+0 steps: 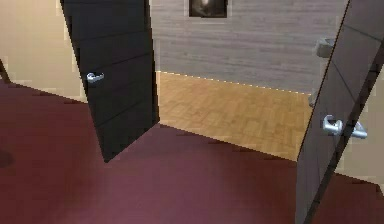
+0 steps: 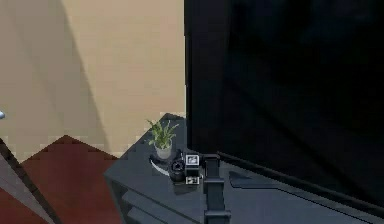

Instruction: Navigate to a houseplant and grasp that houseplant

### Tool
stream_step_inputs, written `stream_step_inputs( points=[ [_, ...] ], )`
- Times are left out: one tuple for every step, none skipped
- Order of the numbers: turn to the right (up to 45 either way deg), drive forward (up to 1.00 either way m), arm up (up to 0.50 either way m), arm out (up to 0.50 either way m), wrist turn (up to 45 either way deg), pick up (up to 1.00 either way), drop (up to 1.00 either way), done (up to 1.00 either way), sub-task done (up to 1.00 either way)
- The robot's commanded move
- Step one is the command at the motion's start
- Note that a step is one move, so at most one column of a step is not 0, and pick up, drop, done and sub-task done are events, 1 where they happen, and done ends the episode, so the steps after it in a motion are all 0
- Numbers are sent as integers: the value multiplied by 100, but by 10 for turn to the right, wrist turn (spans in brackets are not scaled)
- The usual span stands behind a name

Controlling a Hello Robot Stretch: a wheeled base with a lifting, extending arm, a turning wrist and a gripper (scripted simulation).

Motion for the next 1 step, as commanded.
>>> stream_step_inputs(
  points=[
    [0,0,0,0,0,0,0,100,0]
  ],
)
